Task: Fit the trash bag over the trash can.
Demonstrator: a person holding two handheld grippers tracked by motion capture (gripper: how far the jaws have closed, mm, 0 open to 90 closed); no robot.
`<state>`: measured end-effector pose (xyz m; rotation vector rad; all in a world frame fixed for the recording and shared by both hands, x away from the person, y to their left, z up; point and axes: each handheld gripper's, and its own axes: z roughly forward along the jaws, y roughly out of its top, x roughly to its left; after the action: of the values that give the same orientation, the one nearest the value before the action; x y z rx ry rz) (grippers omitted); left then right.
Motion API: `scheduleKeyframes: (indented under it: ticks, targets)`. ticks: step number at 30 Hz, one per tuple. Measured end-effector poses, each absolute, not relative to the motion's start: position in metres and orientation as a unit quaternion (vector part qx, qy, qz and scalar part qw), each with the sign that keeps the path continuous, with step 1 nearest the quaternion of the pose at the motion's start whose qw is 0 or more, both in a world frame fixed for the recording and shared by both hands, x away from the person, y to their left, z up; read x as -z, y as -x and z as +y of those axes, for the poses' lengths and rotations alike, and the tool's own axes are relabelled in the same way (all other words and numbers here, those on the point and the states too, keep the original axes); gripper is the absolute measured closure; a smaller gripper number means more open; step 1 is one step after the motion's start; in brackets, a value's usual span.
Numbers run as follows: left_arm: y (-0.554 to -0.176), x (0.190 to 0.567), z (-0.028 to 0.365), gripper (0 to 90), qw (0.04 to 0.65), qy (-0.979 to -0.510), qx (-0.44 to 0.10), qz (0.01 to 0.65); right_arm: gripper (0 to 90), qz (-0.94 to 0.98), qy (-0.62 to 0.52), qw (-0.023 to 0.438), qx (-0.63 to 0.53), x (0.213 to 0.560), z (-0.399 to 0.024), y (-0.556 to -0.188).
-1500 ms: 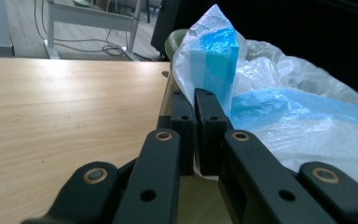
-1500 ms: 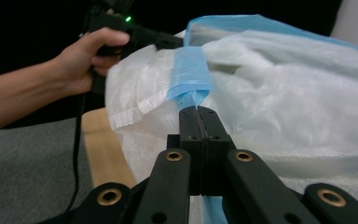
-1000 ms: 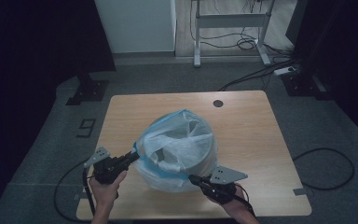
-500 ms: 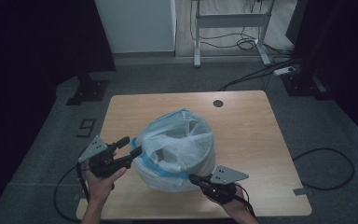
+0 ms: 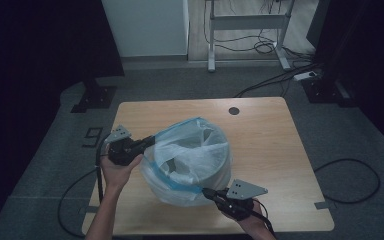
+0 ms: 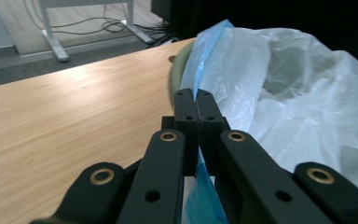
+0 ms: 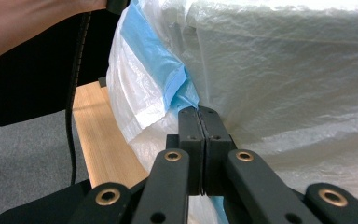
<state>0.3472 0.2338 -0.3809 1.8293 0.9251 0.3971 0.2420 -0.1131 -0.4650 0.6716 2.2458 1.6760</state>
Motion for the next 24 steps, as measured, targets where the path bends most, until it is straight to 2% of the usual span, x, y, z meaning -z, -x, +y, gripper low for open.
scheduleKeyframes:
  ticks: [6,15,24]
  targets:
    - [-0.366,0.385,0.232,90.0,0.497,-0.738,-0.186,0.417,88.0,0.766,-0.234,0.138,-0.582,0.464,-0.119,-0.243]
    - [-0.390,0.414,0.228,89.9,0.480,-0.747,-0.131,0.441,87.4,0.766,-0.236,0.130,-0.584,0.479,-0.120,-0.247]
    - [-0.388,0.433,0.226,89.8,0.458,-0.765,-0.093,0.443,87.8,0.773,-0.241,0.117,-0.576,0.490,-0.113,-0.249]
